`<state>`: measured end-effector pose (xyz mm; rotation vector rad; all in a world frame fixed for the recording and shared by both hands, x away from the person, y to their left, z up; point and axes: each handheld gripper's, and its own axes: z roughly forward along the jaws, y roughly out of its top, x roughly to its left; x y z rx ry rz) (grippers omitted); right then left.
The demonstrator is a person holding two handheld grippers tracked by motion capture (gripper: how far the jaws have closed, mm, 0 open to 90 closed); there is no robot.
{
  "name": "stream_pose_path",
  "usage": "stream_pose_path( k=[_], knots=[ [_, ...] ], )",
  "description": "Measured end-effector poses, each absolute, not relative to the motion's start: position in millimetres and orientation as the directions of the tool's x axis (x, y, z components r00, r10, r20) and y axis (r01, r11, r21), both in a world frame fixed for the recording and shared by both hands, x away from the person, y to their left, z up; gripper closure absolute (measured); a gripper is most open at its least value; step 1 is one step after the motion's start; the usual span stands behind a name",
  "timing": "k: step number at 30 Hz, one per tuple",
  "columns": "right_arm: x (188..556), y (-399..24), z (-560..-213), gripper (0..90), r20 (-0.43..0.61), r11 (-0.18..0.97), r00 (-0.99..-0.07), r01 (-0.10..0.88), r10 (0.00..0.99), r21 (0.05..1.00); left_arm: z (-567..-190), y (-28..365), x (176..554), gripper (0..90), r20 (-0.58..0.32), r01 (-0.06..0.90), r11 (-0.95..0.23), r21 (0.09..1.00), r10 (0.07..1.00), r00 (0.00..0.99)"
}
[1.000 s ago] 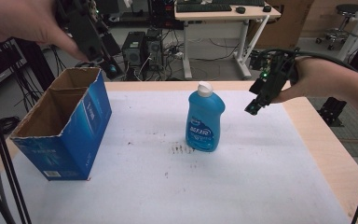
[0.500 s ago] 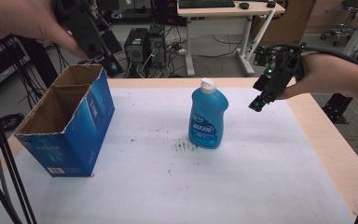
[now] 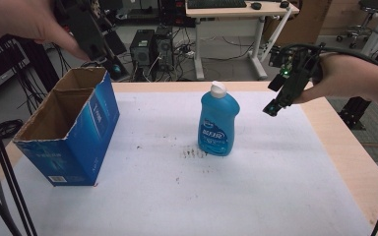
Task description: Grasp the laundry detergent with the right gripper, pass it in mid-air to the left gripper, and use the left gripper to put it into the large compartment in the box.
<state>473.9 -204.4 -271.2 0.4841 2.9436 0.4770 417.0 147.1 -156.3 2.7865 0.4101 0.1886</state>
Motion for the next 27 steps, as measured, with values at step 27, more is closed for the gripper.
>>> stream_pose_path(
  k=[27],
  knots=[
    [474.1, -207.5, -273.2, 12.7, 0.016, 0.826, -0.959, 0.252, 0.283, 0.505, -159.1, 150.6, 420.5, 19.5, 0.072, 0.272, -0.91, 0.313, 0.308, 0.949]
  ],
)
